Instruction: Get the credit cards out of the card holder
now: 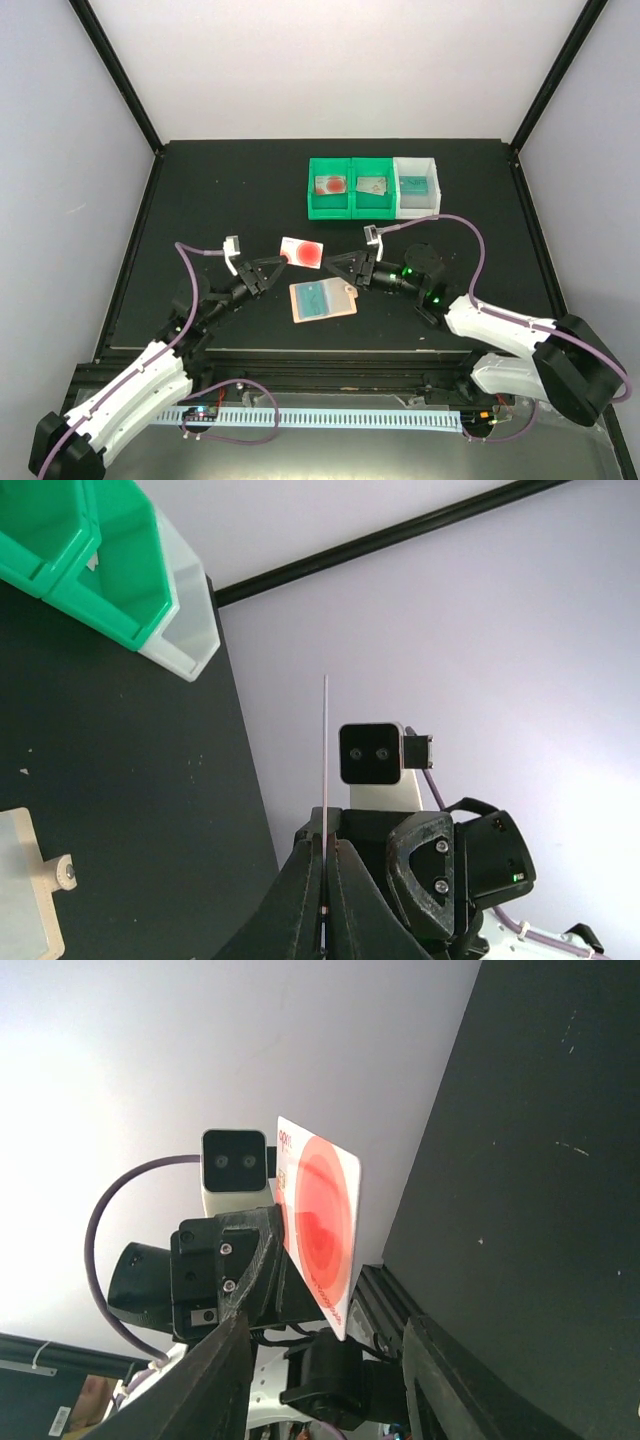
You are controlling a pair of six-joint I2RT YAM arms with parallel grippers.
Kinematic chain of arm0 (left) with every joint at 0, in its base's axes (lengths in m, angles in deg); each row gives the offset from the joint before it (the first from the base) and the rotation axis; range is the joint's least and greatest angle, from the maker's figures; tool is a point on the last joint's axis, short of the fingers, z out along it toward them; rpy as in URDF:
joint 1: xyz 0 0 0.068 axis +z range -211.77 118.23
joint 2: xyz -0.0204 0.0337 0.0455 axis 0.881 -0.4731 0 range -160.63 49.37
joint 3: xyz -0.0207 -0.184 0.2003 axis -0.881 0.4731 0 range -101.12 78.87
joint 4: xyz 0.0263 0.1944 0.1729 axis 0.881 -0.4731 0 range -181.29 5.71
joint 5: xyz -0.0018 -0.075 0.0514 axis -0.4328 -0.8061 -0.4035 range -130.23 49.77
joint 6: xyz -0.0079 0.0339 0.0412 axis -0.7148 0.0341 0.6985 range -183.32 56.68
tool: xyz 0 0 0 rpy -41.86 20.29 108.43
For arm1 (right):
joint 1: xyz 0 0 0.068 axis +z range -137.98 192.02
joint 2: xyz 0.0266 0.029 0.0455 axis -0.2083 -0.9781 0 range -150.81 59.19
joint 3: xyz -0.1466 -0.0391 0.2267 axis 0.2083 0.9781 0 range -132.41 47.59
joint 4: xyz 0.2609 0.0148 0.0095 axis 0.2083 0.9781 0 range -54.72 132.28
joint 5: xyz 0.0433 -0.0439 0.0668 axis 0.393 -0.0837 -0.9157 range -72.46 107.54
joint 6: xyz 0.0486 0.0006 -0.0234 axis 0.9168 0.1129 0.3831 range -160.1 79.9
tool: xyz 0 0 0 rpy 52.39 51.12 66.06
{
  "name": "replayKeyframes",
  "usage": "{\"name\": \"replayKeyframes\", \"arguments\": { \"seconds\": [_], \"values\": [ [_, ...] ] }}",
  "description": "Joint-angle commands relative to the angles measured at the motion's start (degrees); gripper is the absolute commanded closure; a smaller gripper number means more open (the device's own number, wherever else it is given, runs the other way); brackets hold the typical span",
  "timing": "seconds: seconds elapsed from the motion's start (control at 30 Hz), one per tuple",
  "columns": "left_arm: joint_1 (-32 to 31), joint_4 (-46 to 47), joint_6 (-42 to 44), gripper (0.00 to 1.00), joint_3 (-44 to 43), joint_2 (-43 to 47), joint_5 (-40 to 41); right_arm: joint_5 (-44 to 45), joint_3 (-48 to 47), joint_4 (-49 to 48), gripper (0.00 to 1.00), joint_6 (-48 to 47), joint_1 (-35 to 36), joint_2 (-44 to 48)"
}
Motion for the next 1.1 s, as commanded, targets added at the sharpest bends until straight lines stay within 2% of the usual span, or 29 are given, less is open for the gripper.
{"name": "replayKeyframes", "arguments": {
  "seconds": [0.0, 0.13, 0.3, 0.53, 0.73, 1.0, 1.07],
  "values": [
    [-0.2, 5.02, -2.95, 0.98, 1.39, 1.24, 3.33, 2.0, -2.69, -2.87, 0.56, 0.55, 0.97, -1.42],
    [-0.19, 8.47, -5.14, 0.98, 3.32, 1.41, 3.91, 2.51, -3.83, -2.41, 0.58, 0.68, 1.22, -2.78],
    [-0.21, 10.54, -6.38, 0.98, 4.09, 1.83, 4.36, 4.1, -4.56, -2.74, 0.66, 1.39, 2.23, -4.25],
    [-0.17, 10.65, -6.9, 0.98, 4.58, 2.86, 5.28, 5.68, -5.47, -3.25, 0.67, 1.71, 4.06, -5.89],
    [-0.24, 10.42, -7.17, 0.99, 4.84, 3.8, 5.3, 5.8, -6.09, -4.15, 0.76, 2.02, 4.41, -6.82],
    [-0.18, 10.73, -7.52, 0.98, 5.54, 4.0, 5.29, 5.65, -7.84, -3.9, 0.83, 1.89, 5.31, -7.93],
    [-0.23, 10.82, -7.55, 0.98, 5.52, 4.06, 5.26, 5.56, -8.03, -4.71, 0.88, 2.06, 5.54, -8.42]
  ]
}}
